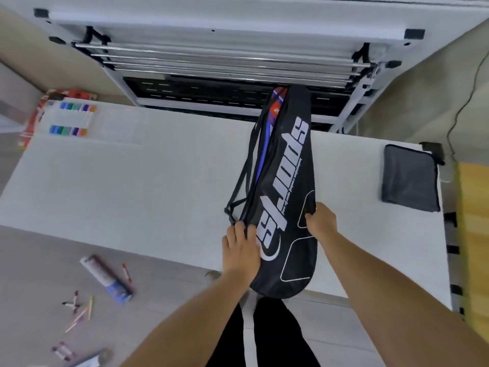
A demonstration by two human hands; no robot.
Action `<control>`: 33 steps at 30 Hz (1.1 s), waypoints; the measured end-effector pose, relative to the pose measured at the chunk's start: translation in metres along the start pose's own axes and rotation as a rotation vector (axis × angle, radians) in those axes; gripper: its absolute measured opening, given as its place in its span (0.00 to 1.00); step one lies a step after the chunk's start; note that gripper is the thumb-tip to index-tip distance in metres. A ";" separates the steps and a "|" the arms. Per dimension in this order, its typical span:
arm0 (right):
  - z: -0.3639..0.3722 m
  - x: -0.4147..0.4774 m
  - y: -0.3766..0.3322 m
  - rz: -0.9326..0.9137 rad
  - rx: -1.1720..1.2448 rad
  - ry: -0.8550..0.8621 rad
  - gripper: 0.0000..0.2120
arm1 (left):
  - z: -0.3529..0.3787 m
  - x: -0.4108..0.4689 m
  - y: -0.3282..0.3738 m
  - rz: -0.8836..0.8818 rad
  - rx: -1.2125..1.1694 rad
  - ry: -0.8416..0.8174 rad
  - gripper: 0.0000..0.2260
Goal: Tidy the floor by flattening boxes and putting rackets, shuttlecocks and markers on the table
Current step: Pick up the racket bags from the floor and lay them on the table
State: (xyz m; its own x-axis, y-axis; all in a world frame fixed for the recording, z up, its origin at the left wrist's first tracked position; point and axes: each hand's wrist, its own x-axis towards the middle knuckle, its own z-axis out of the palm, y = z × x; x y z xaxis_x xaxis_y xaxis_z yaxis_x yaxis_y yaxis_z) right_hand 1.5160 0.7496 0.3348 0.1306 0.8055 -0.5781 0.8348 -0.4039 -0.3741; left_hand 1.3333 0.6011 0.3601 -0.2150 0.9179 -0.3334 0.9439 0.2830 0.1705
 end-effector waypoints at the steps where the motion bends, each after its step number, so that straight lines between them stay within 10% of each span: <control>1: 0.002 -0.004 0.003 0.011 -0.021 -0.010 0.13 | 0.001 -0.004 -0.002 -0.084 -0.038 -0.028 0.22; 6: 0.013 -0.026 -0.001 0.051 -0.126 -0.079 0.12 | -0.001 -0.009 -0.031 -0.467 -0.401 -0.189 0.22; 16: 0.059 -0.064 -0.050 -0.049 -0.235 -0.405 0.16 | -0.054 0.033 -0.145 -0.476 -0.406 -0.238 0.16; 25: 0.048 -0.023 -0.088 0.167 0.001 -0.078 0.24 | -0.050 0.034 -0.175 -0.350 -0.371 -0.228 0.08; 33: 0.049 -0.015 -0.095 0.143 -0.026 -0.080 0.09 | -0.037 0.022 -0.166 -0.347 -0.425 -0.155 0.08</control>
State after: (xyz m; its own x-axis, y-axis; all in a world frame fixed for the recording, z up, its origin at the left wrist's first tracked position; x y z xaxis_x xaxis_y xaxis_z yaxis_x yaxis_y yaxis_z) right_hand 1.4089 0.7546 0.3439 0.2067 0.7032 -0.6803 0.8244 -0.4997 -0.2659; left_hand 1.1622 0.5845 0.3587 -0.4251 0.7086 -0.5631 0.6333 0.6774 0.3744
